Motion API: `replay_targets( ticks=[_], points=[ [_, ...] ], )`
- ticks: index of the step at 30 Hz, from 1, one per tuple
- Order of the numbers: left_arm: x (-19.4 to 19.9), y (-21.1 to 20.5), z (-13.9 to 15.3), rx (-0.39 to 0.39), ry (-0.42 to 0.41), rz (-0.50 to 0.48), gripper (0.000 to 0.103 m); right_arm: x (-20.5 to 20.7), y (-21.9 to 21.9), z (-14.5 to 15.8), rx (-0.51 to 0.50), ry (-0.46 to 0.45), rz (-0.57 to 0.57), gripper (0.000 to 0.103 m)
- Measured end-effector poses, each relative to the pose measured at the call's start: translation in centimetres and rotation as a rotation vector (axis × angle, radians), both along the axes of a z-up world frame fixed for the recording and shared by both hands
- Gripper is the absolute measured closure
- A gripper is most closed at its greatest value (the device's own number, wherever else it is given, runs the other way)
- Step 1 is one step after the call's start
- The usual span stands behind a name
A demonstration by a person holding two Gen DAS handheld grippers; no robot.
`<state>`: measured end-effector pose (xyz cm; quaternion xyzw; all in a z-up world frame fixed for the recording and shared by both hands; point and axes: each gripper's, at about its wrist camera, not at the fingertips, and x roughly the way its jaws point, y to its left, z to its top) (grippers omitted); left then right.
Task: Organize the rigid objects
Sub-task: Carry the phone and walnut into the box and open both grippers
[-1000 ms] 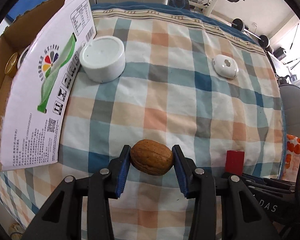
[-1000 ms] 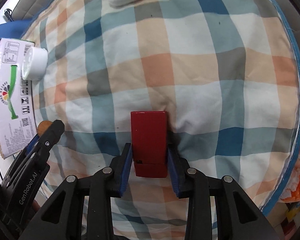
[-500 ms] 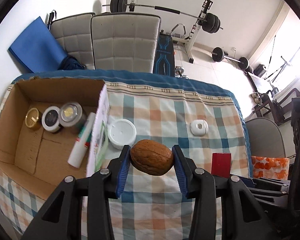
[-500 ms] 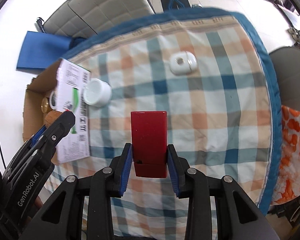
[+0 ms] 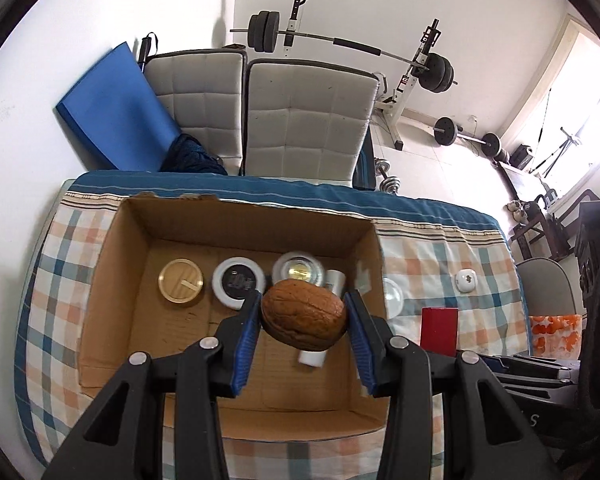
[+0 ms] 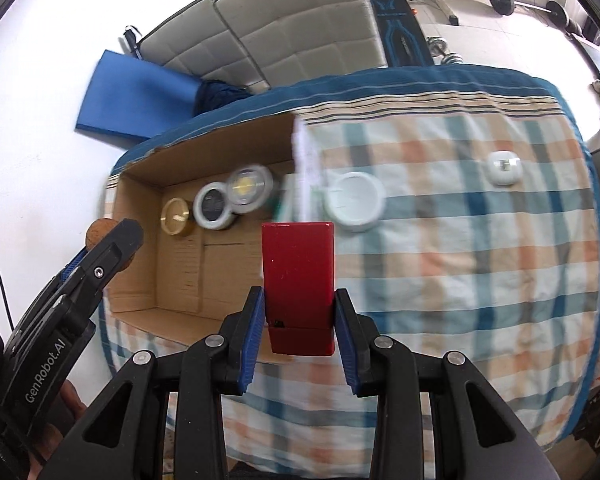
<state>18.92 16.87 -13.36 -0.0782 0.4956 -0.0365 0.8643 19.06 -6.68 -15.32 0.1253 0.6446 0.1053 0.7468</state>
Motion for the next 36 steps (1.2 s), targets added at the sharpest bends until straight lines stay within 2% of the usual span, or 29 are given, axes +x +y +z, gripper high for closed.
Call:
replay_targets(
  ticks=[7,11,16,20,24,30,36],
  points=[
    [1.6,8.9,-3.5,-0.057,0.135,0.002,0.064,0.7,10.7,-1.5,0.042,0.036,0.002,0.067],
    [2.8,11.9,-7.4,-0.096,0.253,0.002,0.064,1.2,16.1,-4.4,0.044,0.069,0.007,0.067],
    [4.1,13.9,-13.0,-0.153,0.424,0.026,0.064,2.2,20.7,-9.8,0.024,0.138,0.029,0.067],
    [4.8,14.1,-16.5,-0.149,0.526,0.024,0.064,2.9,22.6,-13.7,-0.013,0.179,0.051,0.066],
    [5.5,13.7,-18.8,-0.125,0.593,0.017,0.064,3.6,23.5,-16.7,-0.032,0.223,0.053,0.066],
    [5.8,12.5,-20.7,-0.062,0.663,-0.001,0.063,4.5,23.9,-20.2,-0.032,0.303,0.039,0.066],
    [5.6,12.2,-21.1,-0.053,0.691,0.005,0.059,5.0,24.5,-22.2,-0.037,0.344,0.042,0.065]
  ],
)
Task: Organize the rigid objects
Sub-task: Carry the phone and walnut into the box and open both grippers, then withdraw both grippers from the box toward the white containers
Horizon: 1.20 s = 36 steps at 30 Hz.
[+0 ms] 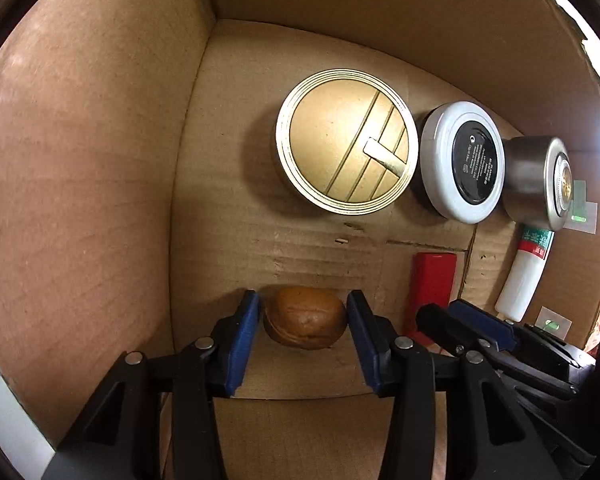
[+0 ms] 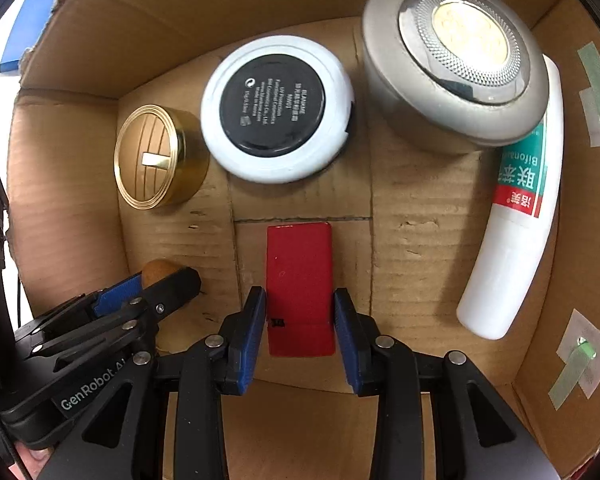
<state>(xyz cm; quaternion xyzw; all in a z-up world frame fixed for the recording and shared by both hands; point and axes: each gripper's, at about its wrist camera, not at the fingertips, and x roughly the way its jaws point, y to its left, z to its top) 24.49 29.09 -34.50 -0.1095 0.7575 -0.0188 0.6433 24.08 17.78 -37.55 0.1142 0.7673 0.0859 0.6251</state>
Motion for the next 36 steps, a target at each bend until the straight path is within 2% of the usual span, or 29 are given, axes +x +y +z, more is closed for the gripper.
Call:
replay_targets(
  ticks=[4,6,11,14,16,17,22,27,29,36],
  points=[
    [-0.4,-0.2,0.9,0.002,-0.005,-0.007,0.056,0.0,0.1,0.2,-0.027,-0.014,0.016,0.056],
    [-0.7,-0.3,1.6,-0.004,-0.012,-0.012,0.052,-0.3,-0.1,0.7,-0.053,-0.023,0.022,0.044],
    [-2.2,-1.2,4.0,-0.011,-0.041,-0.008,0.042,-0.9,-0.6,2.4,-0.096,-0.048,0.058,0.028],
    [-3.6,-1.7,6.1,-0.005,-0.095,-0.001,0.029,-1.5,-1.4,3.8,-0.125,-0.072,0.066,0.014],
    [-4.2,-1.8,7.5,0.030,-0.139,-0.001,0.005,-1.4,-1.4,5.4,-0.145,-0.095,0.072,0.005],
    [-4.5,-1.6,8.2,0.047,-0.166,-0.003,0.000,-1.5,-1.6,6.1,-0.155,-0.116,0.073,0.000],
    [-5.5,-0.7,11.6,0.053,-0.257,0.000,0.000,-2.6,-2.5,9.2,-0.189,-0.195,0.089,0.000],
    [-7.4,-0.4,15.5,0.099,-0.370,-0.023,0.000,-4.5,-2.6,12.4,-0.165,-0.258,0.074,0.000],
    [-7.9,0.3,16.9,0.113,-0.411,-0.020,0.000,-5.5,-4.1,14.6,-0.157,-0.289,0.066,0.000],
    [-10.7,0.7,20.8,0.133,-0.514,-0.005,0.000,-9.7,-5.7,20.2,-0.143,-0.385,0.045,0.000]
  ],
)
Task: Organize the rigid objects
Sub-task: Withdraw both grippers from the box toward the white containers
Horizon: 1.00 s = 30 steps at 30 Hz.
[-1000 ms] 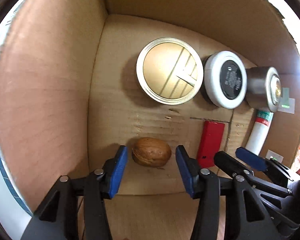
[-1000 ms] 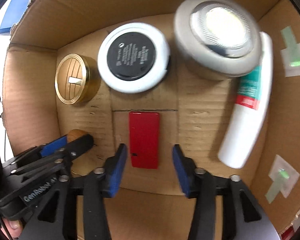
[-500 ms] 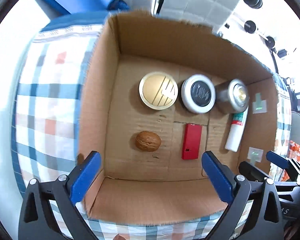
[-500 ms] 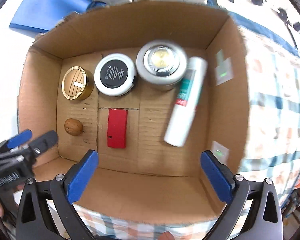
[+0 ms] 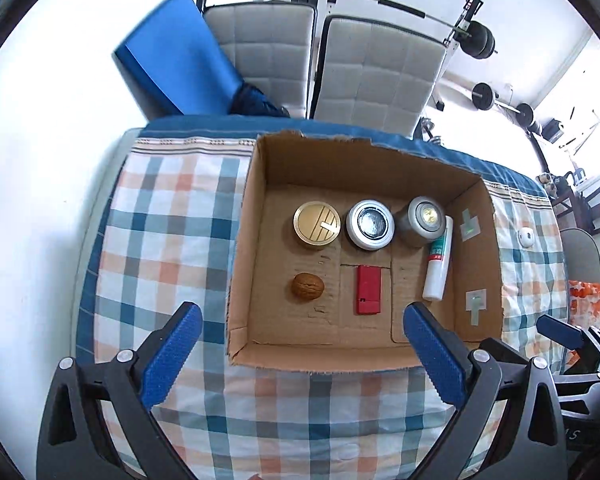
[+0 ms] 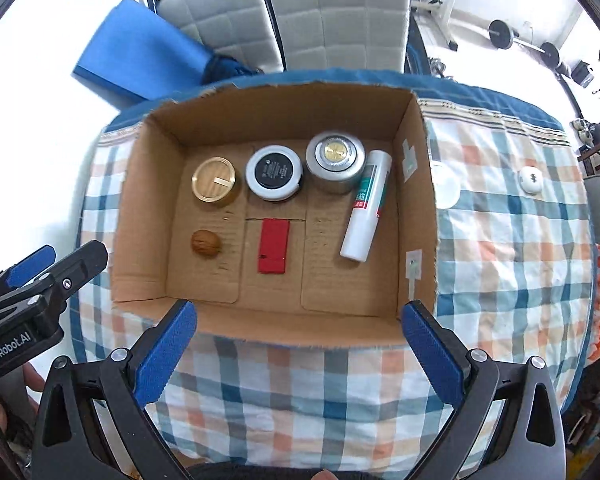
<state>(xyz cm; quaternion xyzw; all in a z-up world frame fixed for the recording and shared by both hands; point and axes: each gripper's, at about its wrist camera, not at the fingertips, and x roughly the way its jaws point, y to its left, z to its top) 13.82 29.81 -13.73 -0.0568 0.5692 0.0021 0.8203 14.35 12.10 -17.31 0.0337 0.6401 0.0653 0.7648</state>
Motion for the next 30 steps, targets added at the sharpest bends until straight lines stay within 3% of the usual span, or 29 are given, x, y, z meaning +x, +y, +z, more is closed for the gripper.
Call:
replay_targets(
  ticks=[8,19,25,30],
  points=[
    [-3.7,-0.6,3.2,0.028,-0.061,0.011,0.000,-3.9,-0.3,4.9,-0.010,-0.093,0.013,0.000],
    [-4.4,-3.1,5.8,0.040,-0.109,0.042,0.000,-5.4,-1.9,7.5,0.052,-0.146,0.037,0.000],
    [-1.7,-9.5,6.9,0.017,-0.139,0.002,0.000,-3.9,-7.2,8.0,0.097,-0.135,0.007,0.000],
    [2.9,-19.0,6.2,0.019,-0.139,-0.105,0.000,-0.9,-15.9,7.5,0.133,-0.084,-0.096,0.000]
  ],
)
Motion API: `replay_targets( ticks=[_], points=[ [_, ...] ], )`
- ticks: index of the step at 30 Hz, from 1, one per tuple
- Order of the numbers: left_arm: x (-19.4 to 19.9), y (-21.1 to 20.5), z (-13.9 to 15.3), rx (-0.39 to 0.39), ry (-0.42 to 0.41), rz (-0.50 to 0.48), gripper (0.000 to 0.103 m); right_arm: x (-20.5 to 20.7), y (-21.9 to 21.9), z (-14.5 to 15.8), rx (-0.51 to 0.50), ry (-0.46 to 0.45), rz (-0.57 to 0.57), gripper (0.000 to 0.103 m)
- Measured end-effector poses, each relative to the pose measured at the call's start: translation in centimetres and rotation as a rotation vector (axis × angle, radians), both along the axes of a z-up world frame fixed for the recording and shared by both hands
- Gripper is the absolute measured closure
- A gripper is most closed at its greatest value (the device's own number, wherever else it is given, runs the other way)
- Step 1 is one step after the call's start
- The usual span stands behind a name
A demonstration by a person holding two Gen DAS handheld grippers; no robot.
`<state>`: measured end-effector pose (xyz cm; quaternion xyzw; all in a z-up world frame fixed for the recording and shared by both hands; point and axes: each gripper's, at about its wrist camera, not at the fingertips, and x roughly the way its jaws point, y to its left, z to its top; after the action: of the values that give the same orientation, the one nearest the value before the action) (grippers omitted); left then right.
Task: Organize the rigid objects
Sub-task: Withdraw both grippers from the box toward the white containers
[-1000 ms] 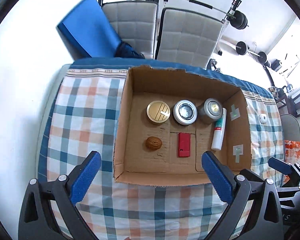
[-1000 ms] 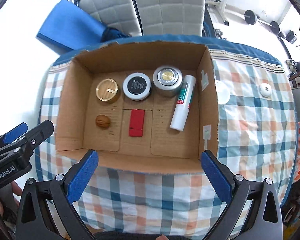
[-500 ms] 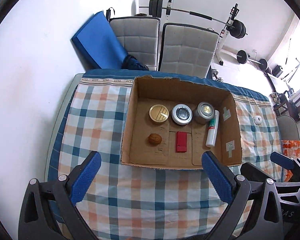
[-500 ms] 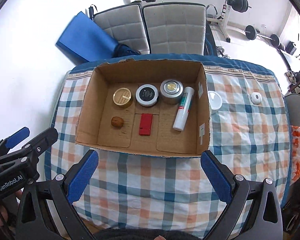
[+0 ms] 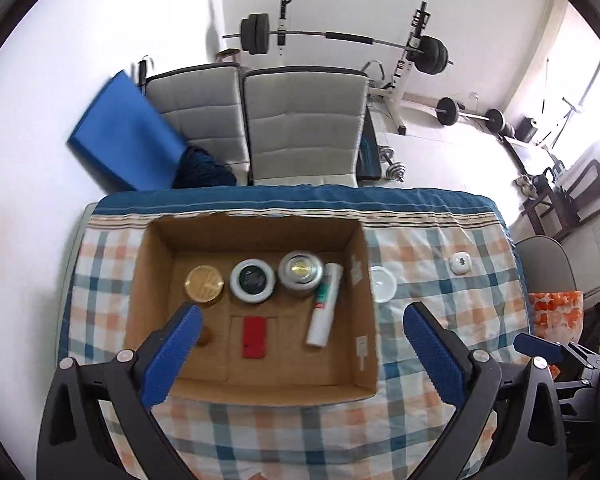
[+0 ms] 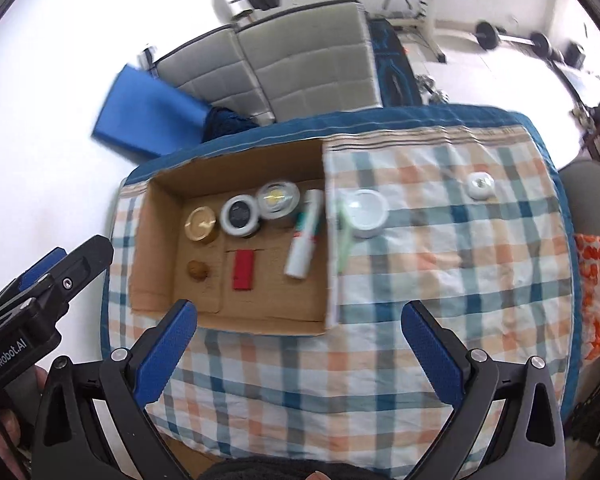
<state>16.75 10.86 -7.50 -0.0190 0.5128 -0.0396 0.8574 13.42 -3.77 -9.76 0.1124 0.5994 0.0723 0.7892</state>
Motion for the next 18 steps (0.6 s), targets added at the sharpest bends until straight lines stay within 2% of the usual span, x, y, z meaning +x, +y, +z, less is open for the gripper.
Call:
replay_targets(
  ticks=[5,10,14,18],
  points=[
    [5.4,-8.1,-3.6,-0.027,0.071,-0.052,0.000,4.2,-10.0,-2.3,-0.018,0.077,-0.114,0.000],
    [11.0,-14.3,-10.3,0.009,0.228,-0.092,0.000,8.4,-18.2,-6.7,-0.023,0.148,-0.174,0.000],
    [15.2,-17.9,-16.3,0.173,0.349,-0.145,0.000,12.4,-22.5,-11.7,-0.036,0.225,-0.166,0.000],
    [18.0,-19.1,-21.1,0.260,0.477,-0.166,0.000,15.9,-24.2,-16.5,-0.077,0.281,-0.152,0.000]
  ],
)
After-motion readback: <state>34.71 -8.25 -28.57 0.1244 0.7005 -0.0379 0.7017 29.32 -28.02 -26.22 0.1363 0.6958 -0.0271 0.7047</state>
